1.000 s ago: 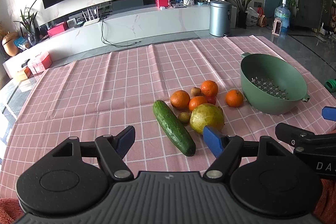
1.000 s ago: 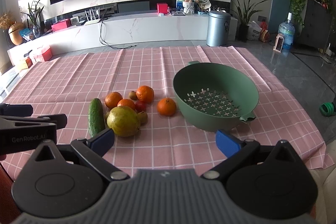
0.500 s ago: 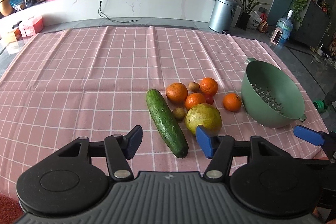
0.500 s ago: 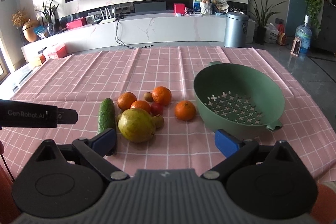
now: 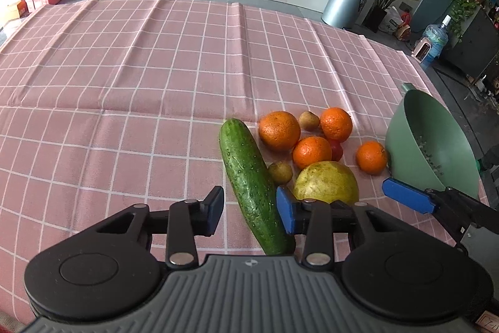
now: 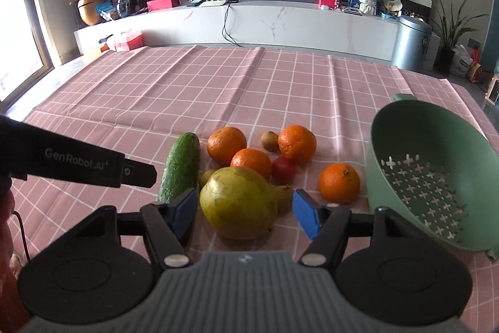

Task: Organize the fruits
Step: 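Close the left gripper on the cucumber while the right gripper grasps the yellow fruit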

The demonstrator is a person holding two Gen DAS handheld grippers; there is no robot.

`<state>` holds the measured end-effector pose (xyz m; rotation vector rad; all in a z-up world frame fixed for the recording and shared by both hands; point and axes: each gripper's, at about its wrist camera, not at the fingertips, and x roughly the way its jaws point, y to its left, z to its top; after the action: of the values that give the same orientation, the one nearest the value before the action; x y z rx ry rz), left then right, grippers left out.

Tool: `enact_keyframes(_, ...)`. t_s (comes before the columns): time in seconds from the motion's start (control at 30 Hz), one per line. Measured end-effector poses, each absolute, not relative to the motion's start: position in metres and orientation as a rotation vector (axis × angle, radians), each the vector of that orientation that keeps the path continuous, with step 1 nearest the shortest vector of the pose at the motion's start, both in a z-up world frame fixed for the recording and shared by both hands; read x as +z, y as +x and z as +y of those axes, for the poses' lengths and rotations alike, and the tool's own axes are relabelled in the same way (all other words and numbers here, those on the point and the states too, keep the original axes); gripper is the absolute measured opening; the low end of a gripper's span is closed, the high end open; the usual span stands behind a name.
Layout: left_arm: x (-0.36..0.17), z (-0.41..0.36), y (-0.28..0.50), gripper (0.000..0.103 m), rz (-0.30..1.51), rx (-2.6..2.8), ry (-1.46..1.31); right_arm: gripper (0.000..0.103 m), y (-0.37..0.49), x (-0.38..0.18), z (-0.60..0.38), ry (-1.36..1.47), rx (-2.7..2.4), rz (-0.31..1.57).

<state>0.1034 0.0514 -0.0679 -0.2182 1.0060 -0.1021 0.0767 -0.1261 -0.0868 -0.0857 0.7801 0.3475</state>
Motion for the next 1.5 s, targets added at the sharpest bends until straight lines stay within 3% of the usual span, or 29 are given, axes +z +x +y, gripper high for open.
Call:
enact_keyframes(0.67, -0.107, 0.047, 0.142, 0.054, 1.090, -0.125, -0.271, 0.066, 0.108, -0.122, -0.105, -0.142, 0.428, 0.830)
enact_keyframes(1.17, -0.091, 0.049, 0.121, 0.044, 1.051, -0.129, -0.252, 0.064, 0.091, -0.106, -0.116, -0.109, 0.430, 0.826)
enact_keyframes(1.5, -0.096, 0.038, 0.102, 0.044, 1.165, -0.095, -0.155, 0.064, 0.074, -0.098, -0.140, -0.067, 0.389, 0.886)
